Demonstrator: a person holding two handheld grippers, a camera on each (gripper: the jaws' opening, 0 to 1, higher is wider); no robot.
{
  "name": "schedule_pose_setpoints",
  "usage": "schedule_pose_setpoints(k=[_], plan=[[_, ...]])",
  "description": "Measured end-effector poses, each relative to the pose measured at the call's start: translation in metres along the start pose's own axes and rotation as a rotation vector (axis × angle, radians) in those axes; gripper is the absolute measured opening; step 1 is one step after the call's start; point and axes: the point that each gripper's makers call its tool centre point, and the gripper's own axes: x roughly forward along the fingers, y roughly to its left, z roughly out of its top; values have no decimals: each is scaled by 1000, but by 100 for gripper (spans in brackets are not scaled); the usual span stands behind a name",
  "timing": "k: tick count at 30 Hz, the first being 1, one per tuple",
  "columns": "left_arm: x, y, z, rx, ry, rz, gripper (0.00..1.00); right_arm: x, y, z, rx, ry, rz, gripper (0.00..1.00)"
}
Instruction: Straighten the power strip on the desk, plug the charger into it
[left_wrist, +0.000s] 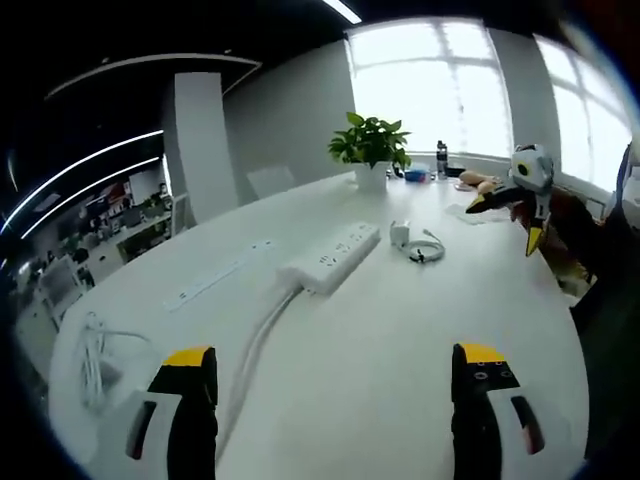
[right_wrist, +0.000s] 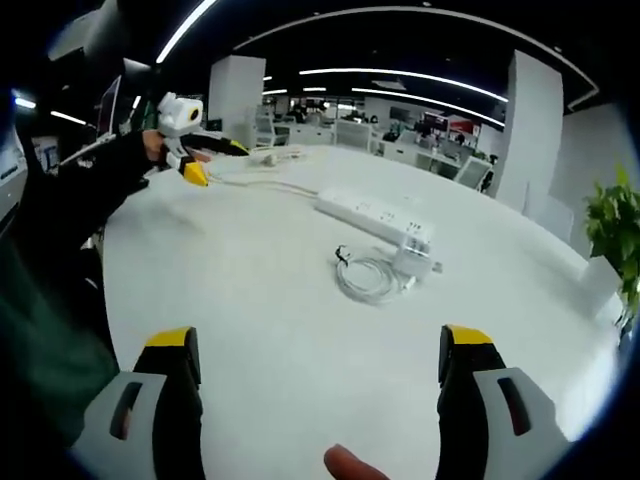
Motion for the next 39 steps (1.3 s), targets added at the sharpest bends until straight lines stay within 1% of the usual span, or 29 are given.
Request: schedule_pose_setpoints(k=[3, 11, 19, 27, 32, 39], plan=[[-3, 3, 1, -8, -10, 9, 99, 3, -1, 1, -5, 6, 0, 99], [-6, 2, 1, -8, -20, 14, 99, 9, -10, 3, -27, 23, -13, 99], [-9, -4, -2, -3, -15, 8, 99, 13, -17, 12, -42, 19, -8, 99], [-14, -1, -1, -26, -47, 29, 99, 17, -23, 21, -60, 17, -9, 99], [-16, -1, -4, -32, -50, 32, 99, 21, -22, 27, -69, 7, 4, 99], [-19, 0, -8, -40, -50, 34, 99, 29, -29, 29, -76, 19, 4, 99]])
